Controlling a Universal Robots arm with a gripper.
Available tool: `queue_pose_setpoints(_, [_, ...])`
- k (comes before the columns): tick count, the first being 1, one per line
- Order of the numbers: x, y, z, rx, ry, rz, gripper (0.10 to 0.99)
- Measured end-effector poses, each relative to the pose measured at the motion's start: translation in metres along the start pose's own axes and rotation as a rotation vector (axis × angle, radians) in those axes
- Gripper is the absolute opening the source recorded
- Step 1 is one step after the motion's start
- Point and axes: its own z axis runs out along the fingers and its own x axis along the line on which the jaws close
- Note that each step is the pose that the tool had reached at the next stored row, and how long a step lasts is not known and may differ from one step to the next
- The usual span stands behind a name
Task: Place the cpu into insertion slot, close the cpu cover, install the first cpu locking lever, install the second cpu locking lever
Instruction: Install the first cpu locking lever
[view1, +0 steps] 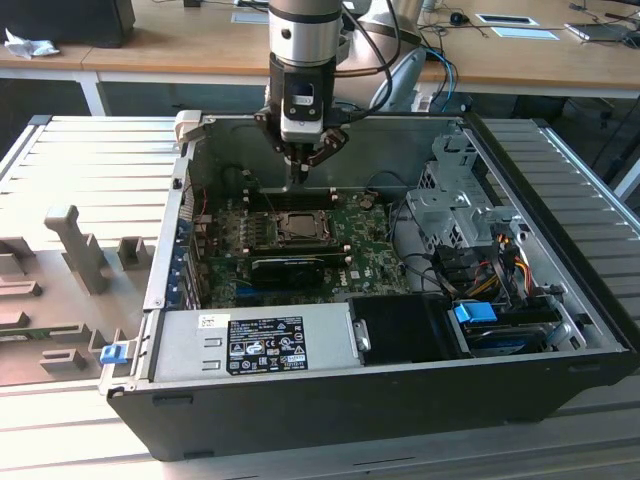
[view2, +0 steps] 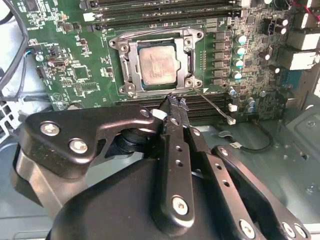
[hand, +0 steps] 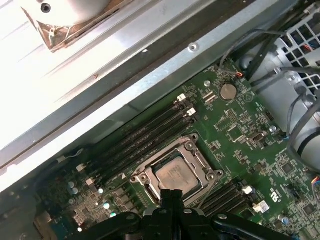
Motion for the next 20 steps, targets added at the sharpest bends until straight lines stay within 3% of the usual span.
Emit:
queue_pose_setpoints(2, [0.0000,0.0000,0.0000,0.000,0.0006,-0.019,0.106])
queue_pose_setpoints(6, [0.0000,0.0000,0.0000,0.002,0.0068,-0.224,0.106])
queue_pose_setpoints(8, [0.0000,0.0000,0.0000,0.003,0.0090,-0.300,0.106])
queue_pose_setpoints(12, [0.0000,0.0000,0.0000,0.004,0.0103,-0.342,0.106])
queue_pose_setpoints(20, [0.0000,0.0000,0.0001,0.005,0.0148,-0.488,0.106])
